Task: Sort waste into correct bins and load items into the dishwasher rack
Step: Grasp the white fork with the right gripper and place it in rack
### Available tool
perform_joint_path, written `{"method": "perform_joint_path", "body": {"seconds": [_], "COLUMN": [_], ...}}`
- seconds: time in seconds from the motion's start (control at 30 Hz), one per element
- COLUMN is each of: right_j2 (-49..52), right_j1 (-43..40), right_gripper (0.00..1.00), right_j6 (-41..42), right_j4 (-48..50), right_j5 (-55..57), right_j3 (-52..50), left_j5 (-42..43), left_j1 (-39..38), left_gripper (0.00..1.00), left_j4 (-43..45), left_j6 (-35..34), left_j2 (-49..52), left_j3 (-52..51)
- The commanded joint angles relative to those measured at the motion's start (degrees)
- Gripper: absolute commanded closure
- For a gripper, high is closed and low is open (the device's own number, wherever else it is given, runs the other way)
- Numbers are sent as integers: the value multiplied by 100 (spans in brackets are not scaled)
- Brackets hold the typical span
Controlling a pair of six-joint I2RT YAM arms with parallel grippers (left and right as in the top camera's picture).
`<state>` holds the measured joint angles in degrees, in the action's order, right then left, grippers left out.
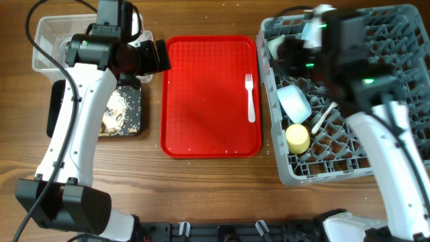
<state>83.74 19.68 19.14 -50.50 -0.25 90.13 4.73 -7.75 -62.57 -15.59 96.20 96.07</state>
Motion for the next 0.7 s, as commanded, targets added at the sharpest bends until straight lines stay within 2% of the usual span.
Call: {"method": "perform_joint_path", "body": {"seconds": [0.0,0.1,0.3,0.57,0.67], "right_j2": [1178,2293,3633,4369,4492], "right_j1": [846,922,850,691,684], "right_gripper": [16,17,18,19,30], "right_j6": [17,188,190,229,227], "right_j4": [-118,48,-92,-339,-337], "right_j5": [426,533,527,103,-162], "right_j3": [442,678,678,678,678], "left_j5": [-33,-33,-33,-33,-33], "left_j1": [20,20,20,20,20], "left_gripper": [0,0,0,0,0], "left_j4": [17,17,17,17,17], "left_j6": [13,13,13,13,13], "left_j2": [-61,-61,-61,-61,-61], "left_j3": [57,57,57,57,57]}}
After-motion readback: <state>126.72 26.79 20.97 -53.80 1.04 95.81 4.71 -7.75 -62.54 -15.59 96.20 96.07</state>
